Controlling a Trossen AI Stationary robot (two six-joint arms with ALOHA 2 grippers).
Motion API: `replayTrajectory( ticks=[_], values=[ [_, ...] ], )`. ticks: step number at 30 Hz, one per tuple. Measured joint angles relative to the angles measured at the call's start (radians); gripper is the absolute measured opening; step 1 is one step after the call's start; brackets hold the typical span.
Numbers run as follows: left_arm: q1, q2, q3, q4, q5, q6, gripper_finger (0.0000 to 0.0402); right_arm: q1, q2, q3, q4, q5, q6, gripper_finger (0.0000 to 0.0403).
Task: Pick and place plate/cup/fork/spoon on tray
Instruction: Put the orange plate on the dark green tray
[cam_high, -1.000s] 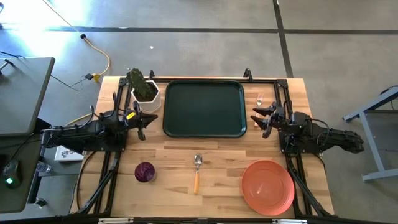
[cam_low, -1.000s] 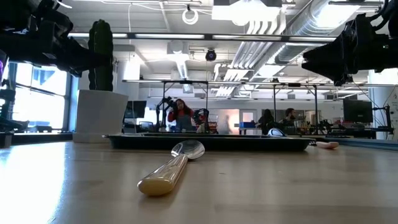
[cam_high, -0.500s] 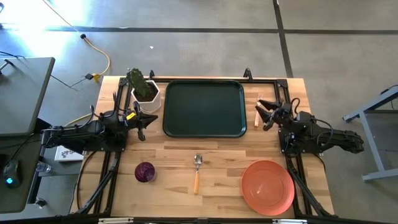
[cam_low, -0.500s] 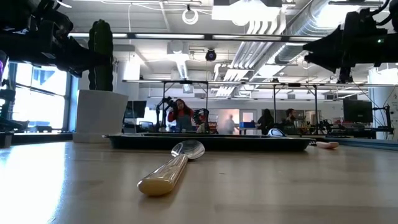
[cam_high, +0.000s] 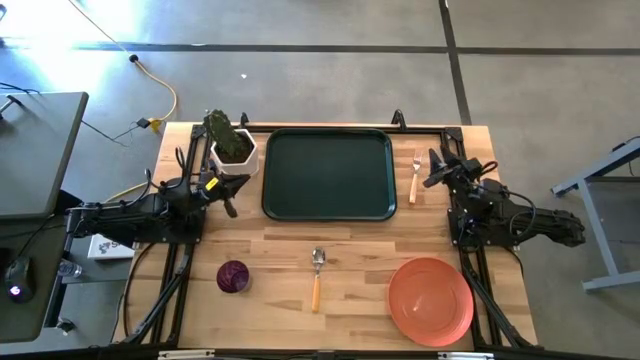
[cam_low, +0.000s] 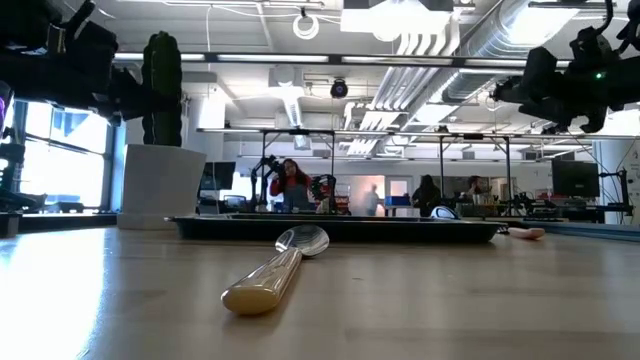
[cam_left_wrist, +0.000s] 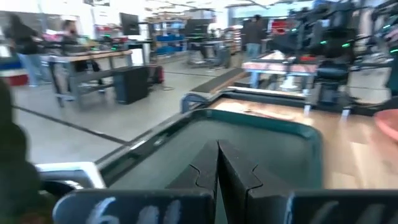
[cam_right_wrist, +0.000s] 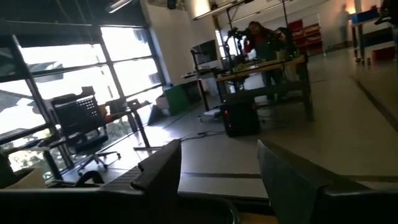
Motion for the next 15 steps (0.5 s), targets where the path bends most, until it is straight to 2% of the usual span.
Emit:
replayTrajectory(
  ticks=[7,11,15],
  values=[
    [0.000,0.000,0.000,0.039,-0.168,0.083,0.0000,-0.039,0.000,0.000,-0.153,0.001,0.156,0.0201],
    [0.000,0.000,0.000,0.104,-0.162,0.127,0.0000,-0.053,0.029,0.000,-0.168,-0.064,0.182,0.0201],
    [0.000,0.000,0.001,0.155,-0.091,0.144,0.0000,-0.056,0.069,0.000,-0.159,-0.123,0.209,0.0201]
  ],
)
